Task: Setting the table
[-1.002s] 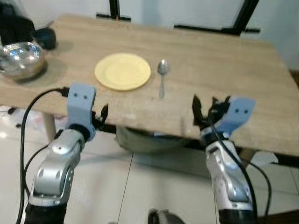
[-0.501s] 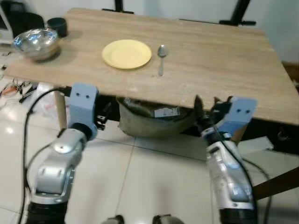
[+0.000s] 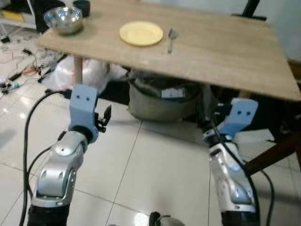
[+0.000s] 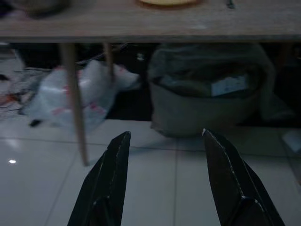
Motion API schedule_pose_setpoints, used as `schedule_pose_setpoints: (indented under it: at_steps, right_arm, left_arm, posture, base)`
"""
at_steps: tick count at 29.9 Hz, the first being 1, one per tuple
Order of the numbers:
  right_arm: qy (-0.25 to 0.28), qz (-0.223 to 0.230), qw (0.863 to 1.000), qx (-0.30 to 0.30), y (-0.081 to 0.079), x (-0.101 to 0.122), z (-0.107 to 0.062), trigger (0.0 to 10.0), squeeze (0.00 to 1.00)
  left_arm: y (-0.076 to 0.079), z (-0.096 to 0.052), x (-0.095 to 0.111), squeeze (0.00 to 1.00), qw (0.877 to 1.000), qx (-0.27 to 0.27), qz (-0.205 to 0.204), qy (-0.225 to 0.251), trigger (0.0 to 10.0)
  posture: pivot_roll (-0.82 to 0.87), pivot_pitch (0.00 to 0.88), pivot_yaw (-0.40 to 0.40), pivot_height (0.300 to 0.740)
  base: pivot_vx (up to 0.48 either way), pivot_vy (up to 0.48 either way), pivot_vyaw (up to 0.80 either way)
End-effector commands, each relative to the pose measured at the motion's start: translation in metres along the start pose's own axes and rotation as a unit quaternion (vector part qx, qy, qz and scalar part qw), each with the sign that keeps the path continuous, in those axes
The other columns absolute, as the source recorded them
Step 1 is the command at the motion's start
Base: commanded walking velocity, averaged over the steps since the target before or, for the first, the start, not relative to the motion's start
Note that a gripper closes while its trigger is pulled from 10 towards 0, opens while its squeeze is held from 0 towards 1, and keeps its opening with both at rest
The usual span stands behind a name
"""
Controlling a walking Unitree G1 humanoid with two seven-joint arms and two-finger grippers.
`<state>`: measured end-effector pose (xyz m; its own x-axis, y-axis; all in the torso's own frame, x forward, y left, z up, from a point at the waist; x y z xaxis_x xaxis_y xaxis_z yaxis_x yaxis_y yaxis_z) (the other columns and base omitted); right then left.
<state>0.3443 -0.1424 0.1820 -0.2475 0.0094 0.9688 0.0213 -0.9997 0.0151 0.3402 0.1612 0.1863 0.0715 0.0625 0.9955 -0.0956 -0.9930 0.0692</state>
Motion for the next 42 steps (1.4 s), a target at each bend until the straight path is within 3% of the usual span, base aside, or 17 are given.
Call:
schedule_pose_setpoints:
  at_steps: [1,32,42]
  right_arm:
    - [-0.009,-0.002,1.000,-0.003,0.003,-0.004,-0.001,10.0,0.00]
    - [-0.008,0.005,1.000,-0.008,0.003,-0.003,0.000,10.0,0.00]
    - [0.013,-0.003,1.000,-0.025,0.019,0.012,0.008,10.0,0.00]
  left_arm:
    - [0.001,0.000,-0.003,0.00,1.000,0.000,-0.001,-0.007,10.0]
    - [0.000,0.002,-0.001,0.00,1.000,-0.001,0.006,-0.003,10.0]
    - [0.001,0.008,0.009,0.00,1.000,-0.017,0.022,0.010,10.0]
  posture:
    - [-0.01,0.035,0.047,0.740]
    - [0.00,0.032,0.058,0.740]
    - [-0.01,0.032,0.060,0.740]
  base:
    - [0.000,0.000,-0.80]
    - [0.000,0.000,-0.80]
    - [0.000,0.000,-0.80]
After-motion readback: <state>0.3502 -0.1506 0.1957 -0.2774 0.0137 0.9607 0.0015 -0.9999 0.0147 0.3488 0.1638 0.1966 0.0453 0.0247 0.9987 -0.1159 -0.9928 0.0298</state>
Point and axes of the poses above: a point about 5 cm out from each wrist's last joint towards the gripper, its own z axis pointing out of the wrist towards the gripper, its own x axis along the axis of the wrist's last joint, y = z × x, the point moved 5 cm from there along z, pointing out of the wrist towards the gripper, and after that the axes turned 11 degrees about -z, right-handed, at the moved point
